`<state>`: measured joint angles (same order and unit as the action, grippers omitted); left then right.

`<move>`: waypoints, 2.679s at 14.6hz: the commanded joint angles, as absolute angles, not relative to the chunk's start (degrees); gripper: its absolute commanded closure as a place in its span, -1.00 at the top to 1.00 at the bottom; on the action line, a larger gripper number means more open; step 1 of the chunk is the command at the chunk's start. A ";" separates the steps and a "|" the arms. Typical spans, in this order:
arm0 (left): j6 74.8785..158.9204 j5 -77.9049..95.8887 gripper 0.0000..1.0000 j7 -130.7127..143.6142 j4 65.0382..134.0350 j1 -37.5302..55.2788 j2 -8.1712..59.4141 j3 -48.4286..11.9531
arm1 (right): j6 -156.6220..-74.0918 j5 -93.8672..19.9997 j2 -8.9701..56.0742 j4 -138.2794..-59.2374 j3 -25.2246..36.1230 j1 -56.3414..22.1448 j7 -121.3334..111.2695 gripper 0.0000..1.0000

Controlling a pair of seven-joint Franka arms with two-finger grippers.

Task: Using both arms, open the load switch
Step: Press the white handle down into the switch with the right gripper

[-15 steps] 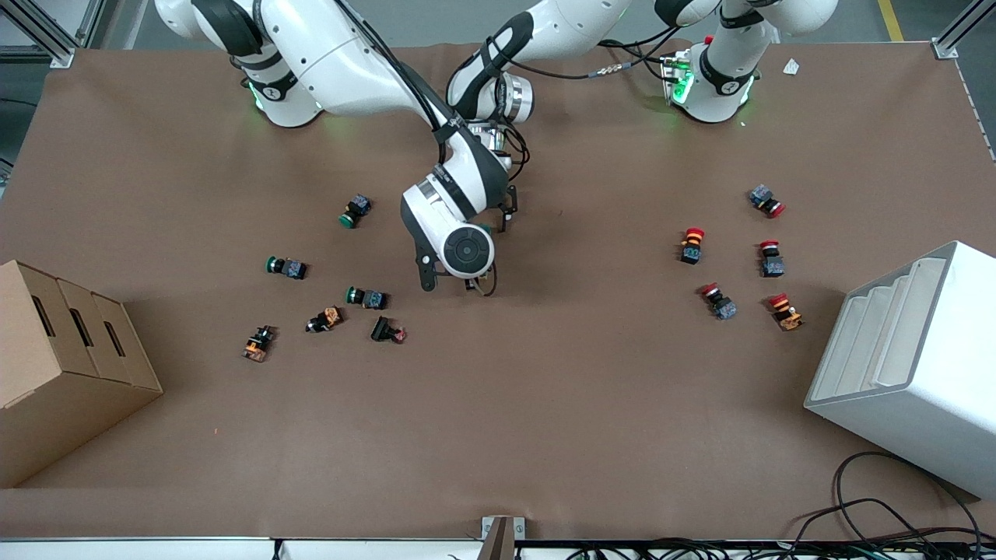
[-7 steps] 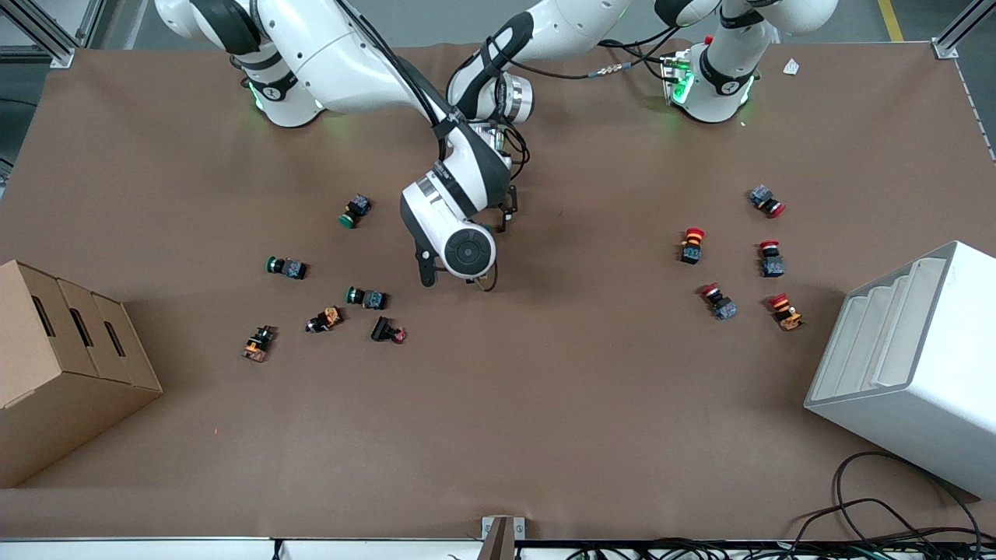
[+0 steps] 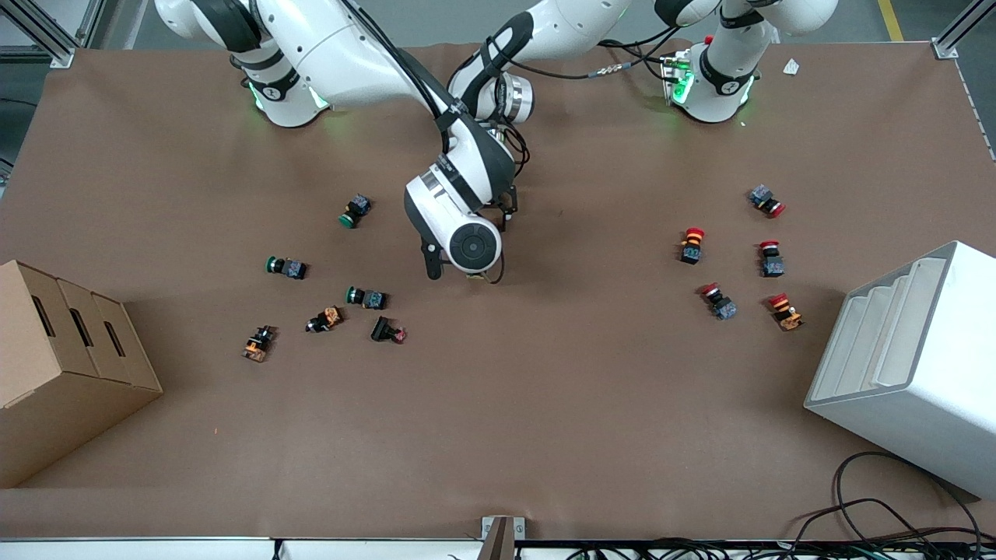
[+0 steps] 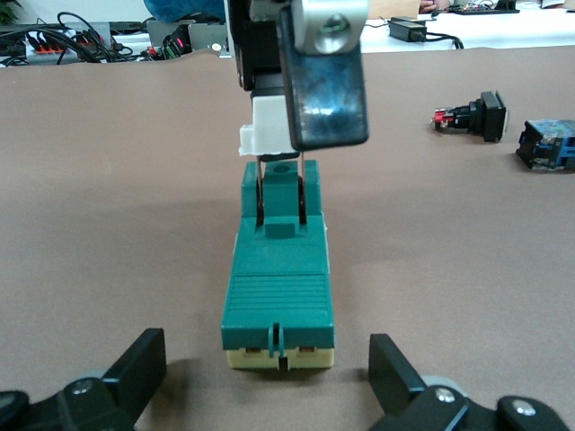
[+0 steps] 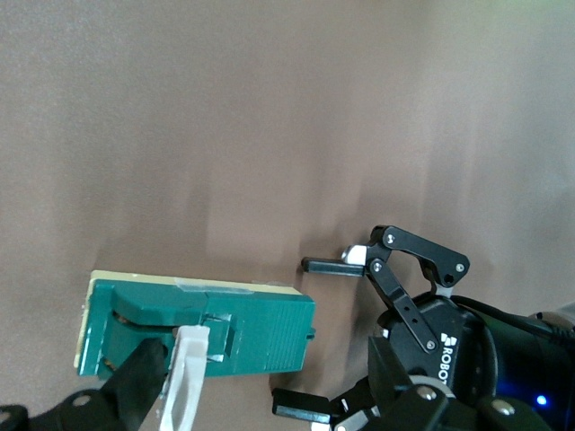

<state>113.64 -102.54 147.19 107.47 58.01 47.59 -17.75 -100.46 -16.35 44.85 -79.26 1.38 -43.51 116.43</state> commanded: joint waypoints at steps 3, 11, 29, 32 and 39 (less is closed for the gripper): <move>113.99 -103.27 0.99 148.80 106.96 58.01 49.75 -17.31 | -100.37 -17.32 43.94 -80.51 1.14 -44.12 116.46 1.00; 113.99 -103.27 0.99 148.89 107.31 58.27 49.66 -17.31 | -99.67 -17.49 43.33 -80.07 0.70 -44.03 116.81 1.00; 113.99 -103.36 0.99 148.80 107.14 58.27 50.97 -17.31 | -95.80 -16.79 42.10 -80.51 -0.44 -42.10 113.55 1.00; 113.99 -103.45 0.99 148.80 107.05 58.27 51.15 -17.31 | -95.80 -16.79 42.36 -80.68 -0.53 -42.98 113.82 1.00; 113.99 -103.45 0.99 148.80 107.05 58.36 51.33 -17.31 | -96.24 -16.79 42.45 -83.58 -0.53 -45.17 113.91 1.00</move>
